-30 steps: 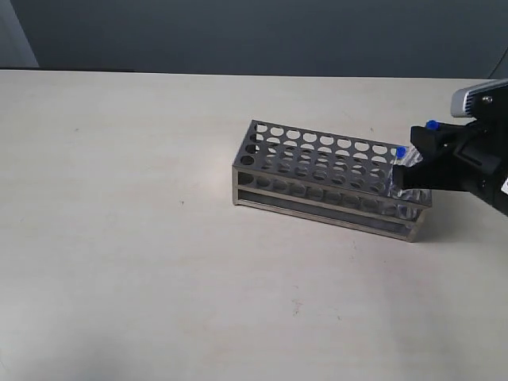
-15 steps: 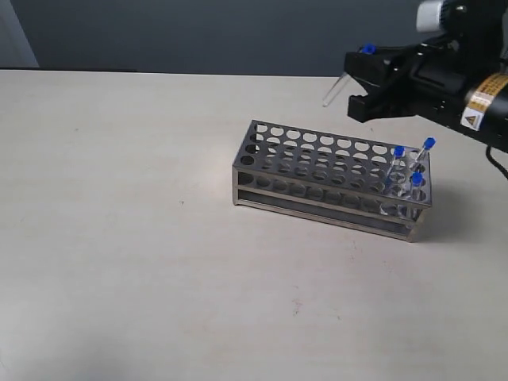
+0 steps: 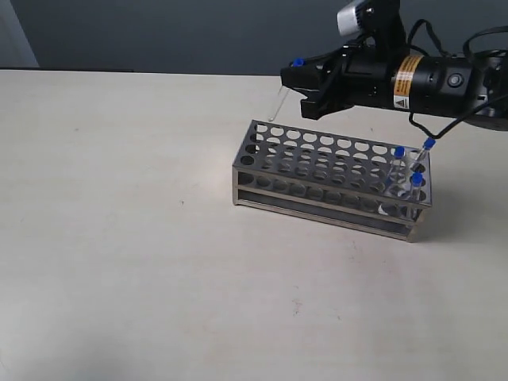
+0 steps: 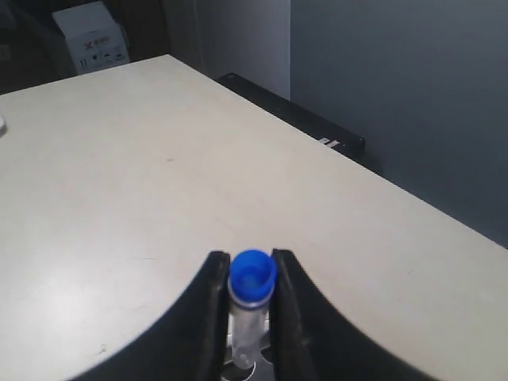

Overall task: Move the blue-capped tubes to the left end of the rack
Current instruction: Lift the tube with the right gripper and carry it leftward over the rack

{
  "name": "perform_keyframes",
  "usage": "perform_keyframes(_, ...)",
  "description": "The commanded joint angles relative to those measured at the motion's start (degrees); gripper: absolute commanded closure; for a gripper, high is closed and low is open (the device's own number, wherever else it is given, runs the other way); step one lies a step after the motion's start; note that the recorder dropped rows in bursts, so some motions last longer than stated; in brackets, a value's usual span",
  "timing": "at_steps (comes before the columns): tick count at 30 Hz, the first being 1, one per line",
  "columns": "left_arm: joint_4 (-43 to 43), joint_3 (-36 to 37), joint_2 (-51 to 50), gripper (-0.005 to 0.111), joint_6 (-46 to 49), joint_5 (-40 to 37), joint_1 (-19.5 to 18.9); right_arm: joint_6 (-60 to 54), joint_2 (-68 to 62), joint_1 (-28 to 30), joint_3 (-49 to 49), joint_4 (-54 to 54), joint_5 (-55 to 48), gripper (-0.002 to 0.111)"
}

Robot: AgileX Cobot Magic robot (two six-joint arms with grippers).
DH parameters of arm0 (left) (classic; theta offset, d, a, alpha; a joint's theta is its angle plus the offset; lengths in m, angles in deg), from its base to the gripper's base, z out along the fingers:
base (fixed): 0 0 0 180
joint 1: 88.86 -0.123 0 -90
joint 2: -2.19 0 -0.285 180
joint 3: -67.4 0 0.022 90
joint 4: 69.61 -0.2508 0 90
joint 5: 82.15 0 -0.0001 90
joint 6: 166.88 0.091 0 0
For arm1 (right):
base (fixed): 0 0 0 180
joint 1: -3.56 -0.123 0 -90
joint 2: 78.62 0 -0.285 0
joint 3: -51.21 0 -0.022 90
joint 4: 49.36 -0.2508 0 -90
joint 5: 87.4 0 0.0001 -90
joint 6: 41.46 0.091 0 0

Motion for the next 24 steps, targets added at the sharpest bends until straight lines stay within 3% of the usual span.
perform_keyframes(1, -0.3, 0.1, 0.3, 0.106, -0.3, 0.5, 0.2, 1.3, -2.0, 0.1, 2.4, 2.7, 1.0, 0.108)
perform_keyframes(24, -0.3, 0.1, 0.3, 0.106, -0.3, 0.5, 0.2, 1.5, -11.9, -1.5, 10.5, 7.9, -3.8, 0.108)
